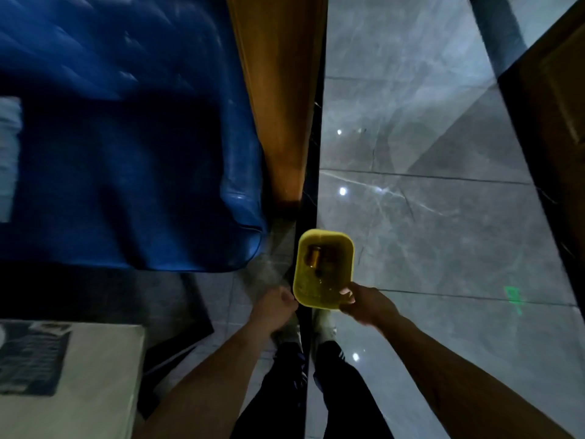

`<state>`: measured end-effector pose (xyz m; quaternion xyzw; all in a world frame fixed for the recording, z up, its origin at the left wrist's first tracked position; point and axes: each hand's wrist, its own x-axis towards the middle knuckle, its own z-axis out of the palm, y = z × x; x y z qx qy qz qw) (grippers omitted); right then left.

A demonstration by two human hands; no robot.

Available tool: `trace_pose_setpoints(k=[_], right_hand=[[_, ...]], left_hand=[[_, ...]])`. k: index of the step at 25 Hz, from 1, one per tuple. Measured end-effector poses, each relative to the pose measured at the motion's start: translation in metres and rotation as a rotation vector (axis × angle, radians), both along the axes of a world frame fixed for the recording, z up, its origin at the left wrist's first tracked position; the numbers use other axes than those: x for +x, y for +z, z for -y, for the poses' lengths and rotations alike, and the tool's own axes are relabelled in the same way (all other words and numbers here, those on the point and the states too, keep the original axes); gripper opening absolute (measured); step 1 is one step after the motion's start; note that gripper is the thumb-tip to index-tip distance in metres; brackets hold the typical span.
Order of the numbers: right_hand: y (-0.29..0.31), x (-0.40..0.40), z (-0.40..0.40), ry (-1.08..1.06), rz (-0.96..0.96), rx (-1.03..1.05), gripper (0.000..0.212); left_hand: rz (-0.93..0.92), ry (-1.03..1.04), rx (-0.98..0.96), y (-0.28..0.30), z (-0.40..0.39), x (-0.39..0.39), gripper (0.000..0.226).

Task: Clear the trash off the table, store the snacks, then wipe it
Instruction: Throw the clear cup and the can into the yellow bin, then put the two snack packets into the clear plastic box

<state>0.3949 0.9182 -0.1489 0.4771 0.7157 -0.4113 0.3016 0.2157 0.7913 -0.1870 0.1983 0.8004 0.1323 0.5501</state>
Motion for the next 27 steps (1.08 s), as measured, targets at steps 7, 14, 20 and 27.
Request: trace_pose_setpoints(k=[7,14,20,27], right_hand=[[0.103,0.001,0.025,0.272,-0.145,0.120,0.039],[0.142,0.037,0.026,0.457,-0.310,0.203,0.039],[0.135,0.046,0.046,0.708,-0.406,0.242,0.037],[0.130,0.010,0.113,1.234,-0.246,0.121,0.036]], left_hand=[[-0.113,-0.140,0.075,0.111,0.038,0.006,0.027],[-0.226,-0.104,0.108,0.160,0.091,0.035,0.035],[-0.388,0.023,0.197,0.169,0.177,0.089,0.043],[-0.443,0.420,0.102,0.170,0.287,0.171,0.036]])
